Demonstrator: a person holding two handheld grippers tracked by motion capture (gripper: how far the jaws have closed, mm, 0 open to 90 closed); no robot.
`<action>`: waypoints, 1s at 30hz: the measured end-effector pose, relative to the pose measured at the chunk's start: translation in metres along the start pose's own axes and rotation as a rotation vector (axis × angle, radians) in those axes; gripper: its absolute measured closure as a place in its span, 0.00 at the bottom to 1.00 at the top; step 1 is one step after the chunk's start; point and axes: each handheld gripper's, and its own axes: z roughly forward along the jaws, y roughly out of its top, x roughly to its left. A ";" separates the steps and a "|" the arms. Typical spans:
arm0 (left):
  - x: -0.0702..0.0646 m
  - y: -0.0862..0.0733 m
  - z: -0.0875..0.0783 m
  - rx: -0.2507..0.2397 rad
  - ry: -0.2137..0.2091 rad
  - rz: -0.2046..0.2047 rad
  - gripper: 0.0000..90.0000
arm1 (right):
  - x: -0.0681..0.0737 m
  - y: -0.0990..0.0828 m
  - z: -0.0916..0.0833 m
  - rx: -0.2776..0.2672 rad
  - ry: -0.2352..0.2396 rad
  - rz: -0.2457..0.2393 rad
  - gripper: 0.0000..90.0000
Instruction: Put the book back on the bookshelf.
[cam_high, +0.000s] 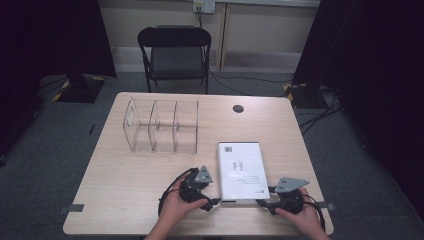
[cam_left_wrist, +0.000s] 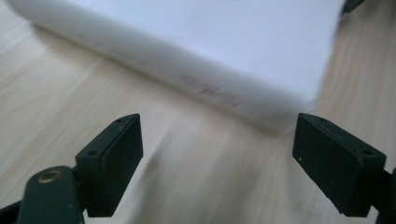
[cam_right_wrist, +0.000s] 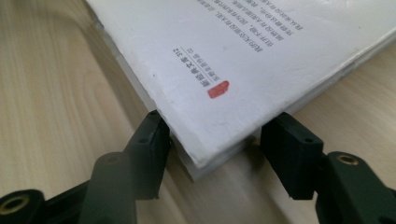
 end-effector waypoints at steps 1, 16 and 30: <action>-0.002 0.001 0.002 -0.001 -0.005 0.006 0.19 | 0.003 0.002 0.002 0.003 -0.006 0.006 0.49; -0.007 0.004 0.025 0.040 0.032 0.022 0.16 | 0.004 0.005 0.002 -0.004 -0.006 0.066 0.54; -0.008 0.009 0.026 0.031 0.081 0.006 0.17 | 0.005 0.007 -0.006 -0.030 -0.014 0.061 0.59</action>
